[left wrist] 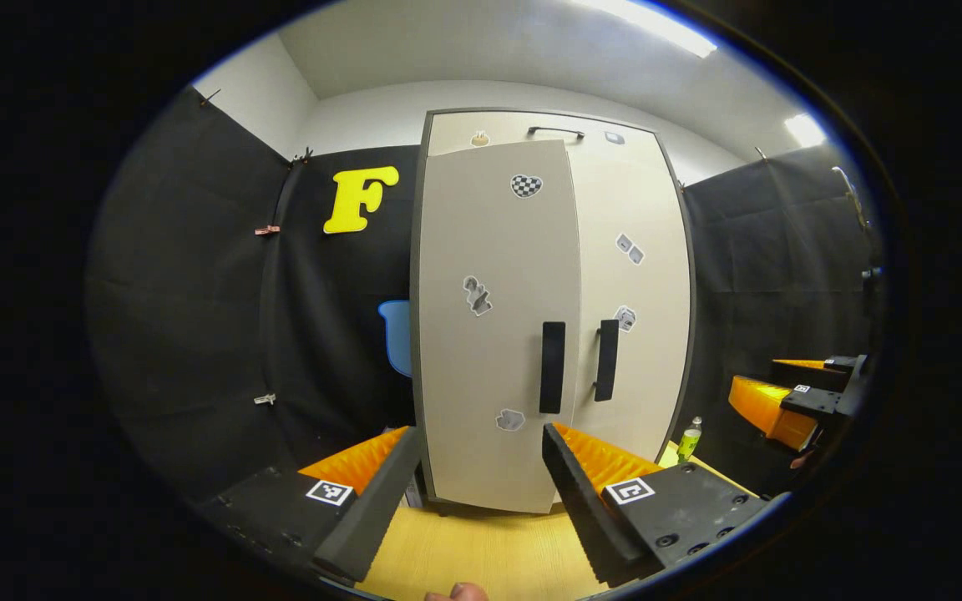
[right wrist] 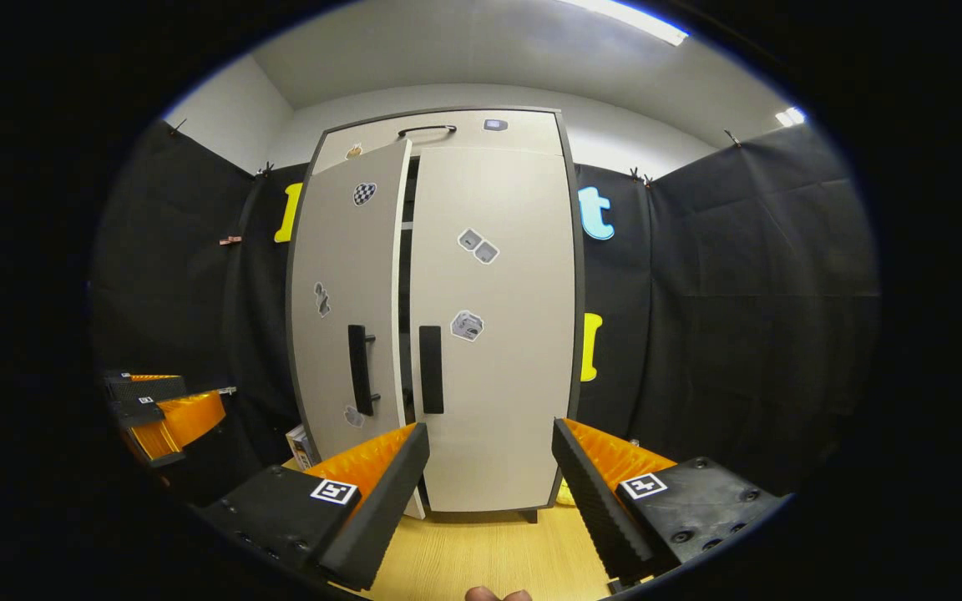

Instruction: Grab one shoe with the right hand and put it into the shoe cabinet, grab the other shoe with the left hand and put it into the shoe cabinet; then close the right door with the right hand and the left door with the left hand.

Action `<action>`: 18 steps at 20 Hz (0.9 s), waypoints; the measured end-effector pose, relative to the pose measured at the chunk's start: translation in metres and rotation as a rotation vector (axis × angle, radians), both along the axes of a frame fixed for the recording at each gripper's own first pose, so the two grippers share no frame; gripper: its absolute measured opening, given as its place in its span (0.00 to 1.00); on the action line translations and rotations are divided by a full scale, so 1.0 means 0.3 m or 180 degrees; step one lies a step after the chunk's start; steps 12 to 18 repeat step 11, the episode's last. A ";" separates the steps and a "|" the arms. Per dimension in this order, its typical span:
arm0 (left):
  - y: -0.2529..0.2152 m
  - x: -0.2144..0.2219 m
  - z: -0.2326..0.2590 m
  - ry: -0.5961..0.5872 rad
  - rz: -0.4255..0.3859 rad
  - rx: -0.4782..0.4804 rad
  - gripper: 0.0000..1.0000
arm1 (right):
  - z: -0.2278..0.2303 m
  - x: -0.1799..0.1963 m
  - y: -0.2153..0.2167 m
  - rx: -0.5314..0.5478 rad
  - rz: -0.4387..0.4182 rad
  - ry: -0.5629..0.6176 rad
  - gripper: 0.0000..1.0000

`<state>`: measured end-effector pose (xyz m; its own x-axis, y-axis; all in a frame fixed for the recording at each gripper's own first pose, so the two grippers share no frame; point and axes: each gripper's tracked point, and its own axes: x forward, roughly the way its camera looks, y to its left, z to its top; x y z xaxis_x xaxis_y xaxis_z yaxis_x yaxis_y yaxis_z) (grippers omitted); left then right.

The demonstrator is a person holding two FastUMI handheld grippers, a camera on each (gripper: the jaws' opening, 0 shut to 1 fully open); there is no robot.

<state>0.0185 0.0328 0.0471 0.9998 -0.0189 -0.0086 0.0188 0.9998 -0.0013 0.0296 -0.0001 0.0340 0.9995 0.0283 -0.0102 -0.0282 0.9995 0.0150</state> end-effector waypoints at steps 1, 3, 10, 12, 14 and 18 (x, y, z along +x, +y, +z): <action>0.003 0.000 -0.005 0.0003 0.0005 0.0001 0.94 | 0.000 -0.001 0.002 0.0008 0.0004 0.0000 0.98; 0.006 0.001 -0.005 0.0007 0.0003 -0.0006 0.94 | 0.002 -0.005 0.010 0.0017 0.0020 -0.0007 0.98; 0.012 -0.002 -0.009 0.0021 -0.0010 -0.0009 0.94 | -0.002 -0.007 0.024 -0.0005 0.0033 -0.0009 0.98; 0.015 -0.002 -0.007 0.0016 -0.0008 -0.0006 0.94 | -0.003 -0.007 0.028 -0.0005 0.0038 -0.0010 0.98; 0.015 -0.002 -0.007 0.0016 -0.0008 -0.0006 0.94 | -0.003 -0.007 0.028 -0.0005 0.0038 -0.0010 0.98; 0.015 -0.002 -0.007 0.0016 -0.0008 -0.0006 0.94 | -0.003 -0.007 0.028 -0.0005 0.0038 -0.0010 0.98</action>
